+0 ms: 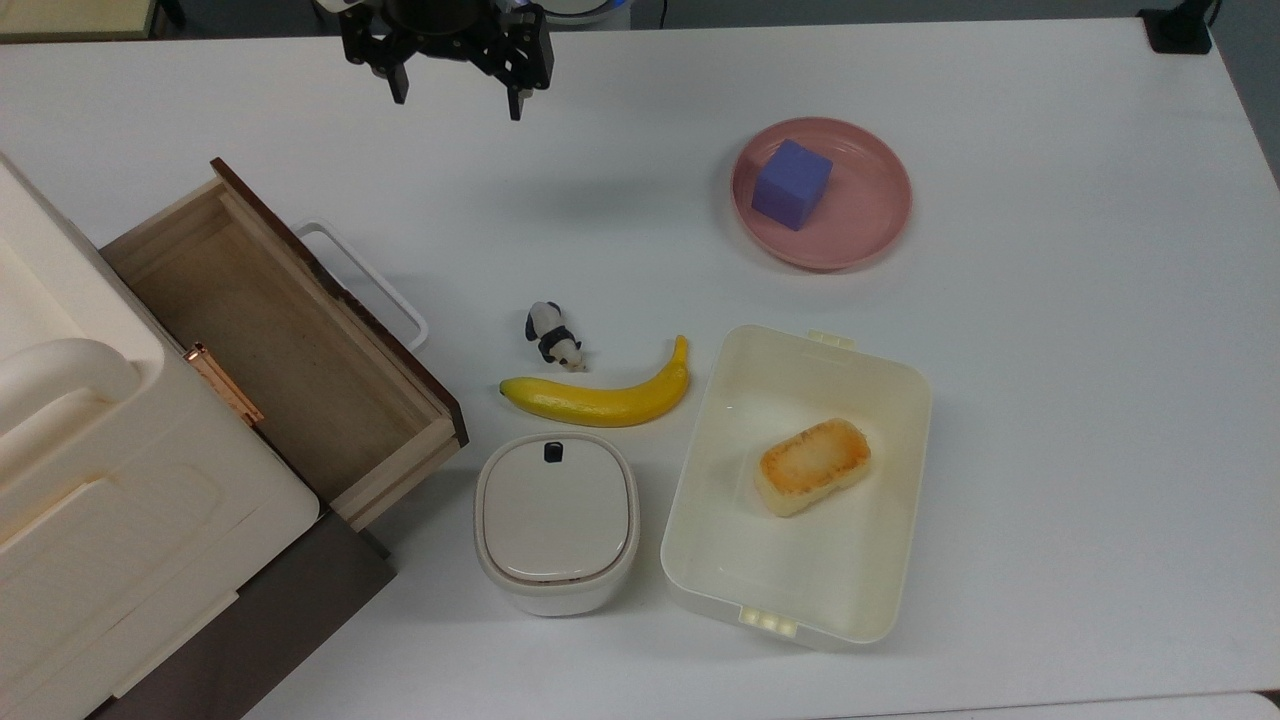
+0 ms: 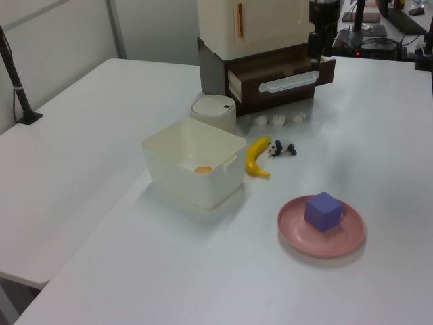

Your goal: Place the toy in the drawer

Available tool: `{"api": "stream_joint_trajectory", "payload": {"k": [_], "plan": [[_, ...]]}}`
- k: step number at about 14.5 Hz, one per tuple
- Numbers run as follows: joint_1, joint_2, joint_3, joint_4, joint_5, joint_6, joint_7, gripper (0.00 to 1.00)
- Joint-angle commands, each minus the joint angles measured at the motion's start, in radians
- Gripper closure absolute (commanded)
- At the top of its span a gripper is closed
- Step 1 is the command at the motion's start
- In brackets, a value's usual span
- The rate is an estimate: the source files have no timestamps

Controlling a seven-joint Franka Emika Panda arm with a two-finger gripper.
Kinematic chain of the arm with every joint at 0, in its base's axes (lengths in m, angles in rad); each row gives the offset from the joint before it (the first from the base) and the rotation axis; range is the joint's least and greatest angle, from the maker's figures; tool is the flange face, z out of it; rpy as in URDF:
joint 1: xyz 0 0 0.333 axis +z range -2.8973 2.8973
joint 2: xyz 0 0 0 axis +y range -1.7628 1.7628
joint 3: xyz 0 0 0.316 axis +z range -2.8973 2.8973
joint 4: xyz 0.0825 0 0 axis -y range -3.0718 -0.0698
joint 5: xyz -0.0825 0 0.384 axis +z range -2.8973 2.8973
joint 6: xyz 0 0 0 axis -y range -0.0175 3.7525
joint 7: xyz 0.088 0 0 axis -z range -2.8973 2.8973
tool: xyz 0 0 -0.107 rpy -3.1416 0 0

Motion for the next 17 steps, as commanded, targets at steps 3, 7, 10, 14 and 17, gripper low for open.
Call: {"api": "stream_joint_trajectory", "payload": {"k": [3, 7, 10, 14, 17], "plan": [[0.001, -0.005, 0.0, 0.011, -0.017, -0.024, 0.002, 0.0], [0.001, -0.003, 0.0, 0.008, -0.015, -0.027, -0.083, 0.0], [0.009, 0.02, 0.006, 0.003, -0.014, -0.024, -0.126, 0.03], [0.049, 0.098, 0.014, -0.004, -0.015, 0.005, -0.112, 0.12], [0.058, 0.168, 0.015, -0.024, -0.043, 0.132, -0.135, 0.12]]}}
